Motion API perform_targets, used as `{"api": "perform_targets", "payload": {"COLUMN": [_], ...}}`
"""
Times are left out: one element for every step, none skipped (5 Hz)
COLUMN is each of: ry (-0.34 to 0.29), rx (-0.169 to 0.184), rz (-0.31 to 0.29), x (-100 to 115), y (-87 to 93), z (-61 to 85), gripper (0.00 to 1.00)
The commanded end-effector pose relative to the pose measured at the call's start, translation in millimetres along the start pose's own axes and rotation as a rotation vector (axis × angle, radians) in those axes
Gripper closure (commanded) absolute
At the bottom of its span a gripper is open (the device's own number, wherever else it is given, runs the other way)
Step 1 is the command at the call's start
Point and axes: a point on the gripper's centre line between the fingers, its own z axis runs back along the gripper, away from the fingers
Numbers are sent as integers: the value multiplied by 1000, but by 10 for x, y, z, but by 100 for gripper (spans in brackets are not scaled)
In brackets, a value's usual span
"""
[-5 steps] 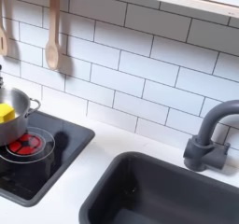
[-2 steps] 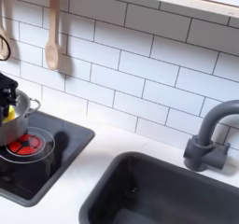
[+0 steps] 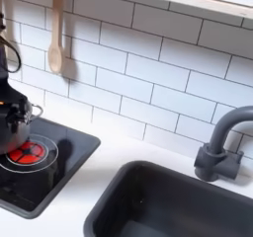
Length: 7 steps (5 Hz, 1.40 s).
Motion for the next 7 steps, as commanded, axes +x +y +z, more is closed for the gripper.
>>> {"api": "perform_targets", "payload": {"ry": [4, 12, 15, 35, 27, 46, 45], "rx": [2, 2, 5, 6, 3, -16, -17], "rz": [-74, -91, -117, -158, -200, -265, -340], "x": [-133, -178, -195, -187, -153, -137, -150], "y": [-215, -300, -393, -475, -531, -615, -688], "z": [-28, -56, -100, -148, -141, -189, -220], "gripper": [100, 100, 100, 100, 100, 100, 100]}}
